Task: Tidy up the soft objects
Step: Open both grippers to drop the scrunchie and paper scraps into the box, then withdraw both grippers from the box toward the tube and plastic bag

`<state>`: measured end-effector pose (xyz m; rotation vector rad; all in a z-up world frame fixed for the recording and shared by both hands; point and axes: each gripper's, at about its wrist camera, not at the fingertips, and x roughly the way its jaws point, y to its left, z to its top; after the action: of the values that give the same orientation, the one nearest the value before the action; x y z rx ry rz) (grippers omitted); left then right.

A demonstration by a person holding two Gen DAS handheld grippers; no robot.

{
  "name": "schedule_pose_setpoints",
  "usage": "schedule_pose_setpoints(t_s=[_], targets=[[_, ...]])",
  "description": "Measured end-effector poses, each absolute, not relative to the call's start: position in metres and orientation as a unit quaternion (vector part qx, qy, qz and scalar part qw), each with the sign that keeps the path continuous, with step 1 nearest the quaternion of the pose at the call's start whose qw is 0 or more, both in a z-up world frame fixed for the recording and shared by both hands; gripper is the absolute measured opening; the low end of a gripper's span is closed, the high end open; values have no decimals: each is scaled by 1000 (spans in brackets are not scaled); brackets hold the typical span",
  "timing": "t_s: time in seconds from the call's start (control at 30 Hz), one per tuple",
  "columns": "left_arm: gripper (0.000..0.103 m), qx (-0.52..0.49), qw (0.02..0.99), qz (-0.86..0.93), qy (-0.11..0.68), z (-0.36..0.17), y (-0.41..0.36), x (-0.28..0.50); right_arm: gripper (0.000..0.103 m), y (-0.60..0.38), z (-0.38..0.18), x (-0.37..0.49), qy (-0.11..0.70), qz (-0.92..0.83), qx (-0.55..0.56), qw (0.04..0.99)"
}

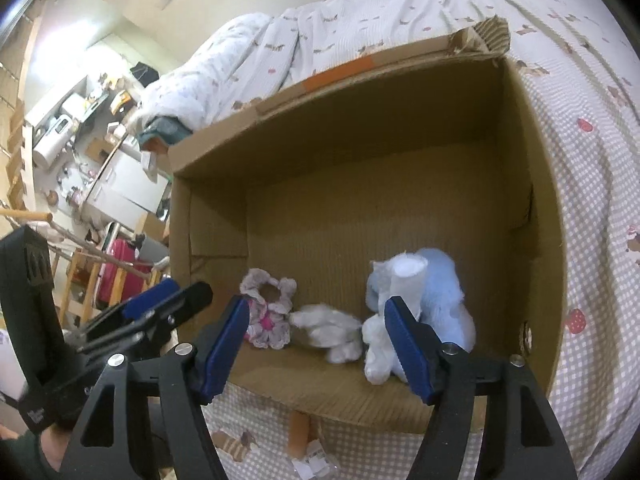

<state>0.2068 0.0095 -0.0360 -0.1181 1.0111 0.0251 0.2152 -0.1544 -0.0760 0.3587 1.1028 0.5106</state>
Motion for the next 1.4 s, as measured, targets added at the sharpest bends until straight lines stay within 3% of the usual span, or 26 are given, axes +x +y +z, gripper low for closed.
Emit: schedule_pose_setpoints(t_s=[0.7,1.4], targets=[[65,-52,880,19,471,-22,11,194,75,-160,-71,208,521,230,163,806],[65,-83,874,38,477,-14,26,135,75,-166,-67,149,541,231,142,796]])
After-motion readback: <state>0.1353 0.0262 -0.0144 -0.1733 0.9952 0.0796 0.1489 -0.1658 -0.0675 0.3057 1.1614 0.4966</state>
